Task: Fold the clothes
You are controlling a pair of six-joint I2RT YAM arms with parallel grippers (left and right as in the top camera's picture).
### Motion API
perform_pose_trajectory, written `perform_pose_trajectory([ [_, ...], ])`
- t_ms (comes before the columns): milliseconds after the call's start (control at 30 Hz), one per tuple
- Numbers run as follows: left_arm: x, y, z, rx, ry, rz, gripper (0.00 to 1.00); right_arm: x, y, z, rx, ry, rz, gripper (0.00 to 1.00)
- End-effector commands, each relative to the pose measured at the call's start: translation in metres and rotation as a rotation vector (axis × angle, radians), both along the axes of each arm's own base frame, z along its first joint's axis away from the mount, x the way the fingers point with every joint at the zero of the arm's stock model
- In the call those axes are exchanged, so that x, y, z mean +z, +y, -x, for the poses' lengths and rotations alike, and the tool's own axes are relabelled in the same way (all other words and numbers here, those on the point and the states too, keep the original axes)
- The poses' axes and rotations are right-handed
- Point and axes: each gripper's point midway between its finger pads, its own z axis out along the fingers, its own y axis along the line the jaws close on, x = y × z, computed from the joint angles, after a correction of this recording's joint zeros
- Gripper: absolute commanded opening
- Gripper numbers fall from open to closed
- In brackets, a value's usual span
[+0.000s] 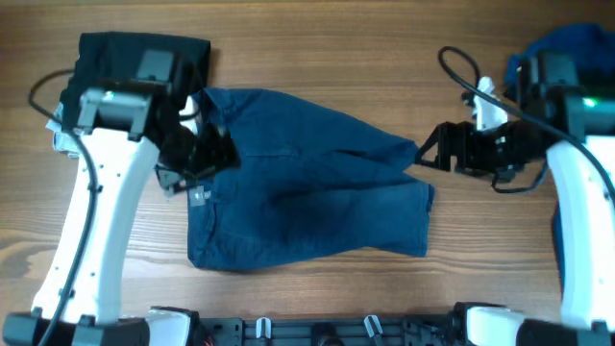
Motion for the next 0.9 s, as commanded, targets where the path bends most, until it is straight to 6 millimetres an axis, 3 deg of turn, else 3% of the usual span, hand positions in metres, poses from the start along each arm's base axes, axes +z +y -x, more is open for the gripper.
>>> perform_pose_trajectory([
  [0,0.01,0.006,-0.031,0.005,-0.142,-0.039,0.78,0.01,0.0,-0.013,0.006,-0.089,0.01,0.93],
  [233,-0.006,0.008,-0.1,0.028,-0.288,-0.091,0.8,-0.008,-0.023,-0.071,-0.024,-0.207,0.136,0.94],
  [367,-0.032,0.004,-0.125,0.028,-0.278,-0.093,0.76,-0.031,-0.038,-0.11,-0.049,-0.243,0.216,0.95],
  [467,-0.061,0.002,-0.141,0.026,-0.237,-0.1,0.76,-0.053,-0.046,-0.135,-0.06,-0.244,0.253,0.96],
  [700,-0.123,-0.005,-0.182,0.029,-0.227,-0.101,0.72,-0.104,-0.047,-0.168,-0.032,-0.214,0.255,0.96],
  [867,-0.137,-0.001,-0.206,0.057,-0.284,-0.137,0.69,-0.121,-0.04,-0.185,0.018,-0.245,0.224,0.97],
])
